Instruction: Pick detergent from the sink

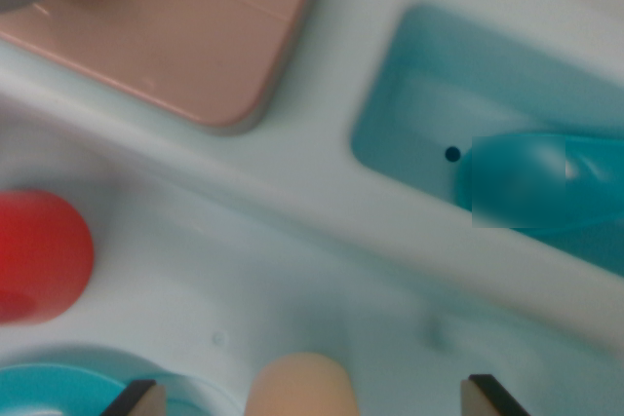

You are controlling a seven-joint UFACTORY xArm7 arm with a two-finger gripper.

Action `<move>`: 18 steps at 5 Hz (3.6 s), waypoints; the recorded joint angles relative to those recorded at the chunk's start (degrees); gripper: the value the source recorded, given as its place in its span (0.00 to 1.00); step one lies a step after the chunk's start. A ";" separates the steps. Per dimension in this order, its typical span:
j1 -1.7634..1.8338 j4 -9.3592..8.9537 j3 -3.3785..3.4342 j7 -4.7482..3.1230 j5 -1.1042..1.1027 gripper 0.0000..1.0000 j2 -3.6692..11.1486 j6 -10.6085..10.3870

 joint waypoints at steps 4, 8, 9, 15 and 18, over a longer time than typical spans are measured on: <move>0.00 0.00 0.00 0.00 0.00 1.00 0.00 0.00; 0.01 0.46 0.00 0.04 -0.06 1.00 -0.26 0.72; 0.02 1.13 0.00 0.11 -0.15 1.00 -0.64 1.76; 0.07 4.44 -0.01 0.43 -0.58 1.00 -2.51 6.92; 0.09 5.90 -0.01 0.58 -0.77 1.00 -3.34 9.20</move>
